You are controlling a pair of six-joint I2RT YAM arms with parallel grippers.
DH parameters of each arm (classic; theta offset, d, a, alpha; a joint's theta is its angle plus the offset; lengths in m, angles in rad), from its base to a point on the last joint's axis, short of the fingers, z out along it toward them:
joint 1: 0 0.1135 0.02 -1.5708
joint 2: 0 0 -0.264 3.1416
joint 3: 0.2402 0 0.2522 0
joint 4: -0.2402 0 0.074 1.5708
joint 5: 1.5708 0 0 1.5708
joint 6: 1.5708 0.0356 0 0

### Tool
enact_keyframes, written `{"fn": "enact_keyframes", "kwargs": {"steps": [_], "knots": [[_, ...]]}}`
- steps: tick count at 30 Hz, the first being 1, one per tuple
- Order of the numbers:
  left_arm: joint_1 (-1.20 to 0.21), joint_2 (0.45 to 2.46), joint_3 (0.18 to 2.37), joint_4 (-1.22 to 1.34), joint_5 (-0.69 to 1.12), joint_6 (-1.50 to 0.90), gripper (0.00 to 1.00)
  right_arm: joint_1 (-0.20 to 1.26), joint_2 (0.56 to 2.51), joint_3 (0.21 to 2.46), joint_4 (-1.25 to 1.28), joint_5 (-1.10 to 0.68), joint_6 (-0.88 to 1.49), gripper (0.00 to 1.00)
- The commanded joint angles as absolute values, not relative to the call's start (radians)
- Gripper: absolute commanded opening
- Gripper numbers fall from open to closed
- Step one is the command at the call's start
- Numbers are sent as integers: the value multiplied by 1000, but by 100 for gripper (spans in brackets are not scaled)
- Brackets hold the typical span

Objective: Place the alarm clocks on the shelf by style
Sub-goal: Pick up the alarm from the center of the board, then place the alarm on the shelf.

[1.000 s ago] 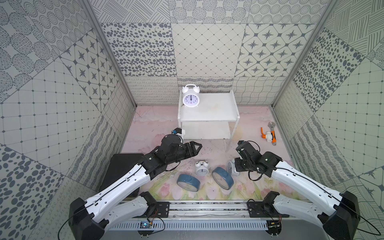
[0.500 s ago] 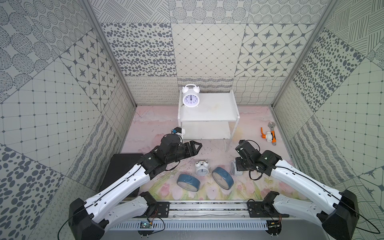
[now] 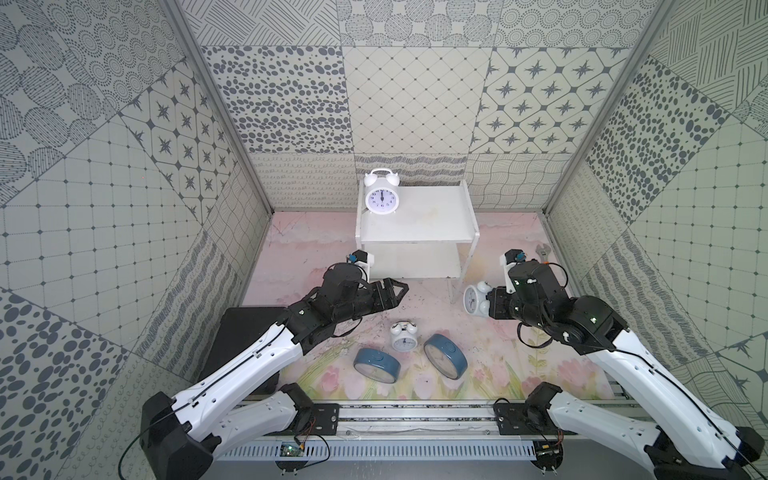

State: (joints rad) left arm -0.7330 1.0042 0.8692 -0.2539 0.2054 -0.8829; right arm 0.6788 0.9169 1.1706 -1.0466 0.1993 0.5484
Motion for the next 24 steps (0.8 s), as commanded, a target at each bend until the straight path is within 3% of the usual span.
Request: {"fn": "enact_keyframes", "kwargs": {"steps": [1,6,13,16,24], "knots": [[-729,1000,872,-171,255,-843,83,679,889,1221,-1009,60,496,0],[-721,990,882,-156,317,-814,87,680,928,1259,-1000,-252,442,0],[-718,1005,906,-10,723,-761,98,680,930,1231,-837,-611,441,0],[-718,1010,910,74,844,-783,100,678,970,1240,-802,-692,411,0],[-718,1031,904,231,947,-867,100,644,1077,1290,-681,-869,415,0]]}}
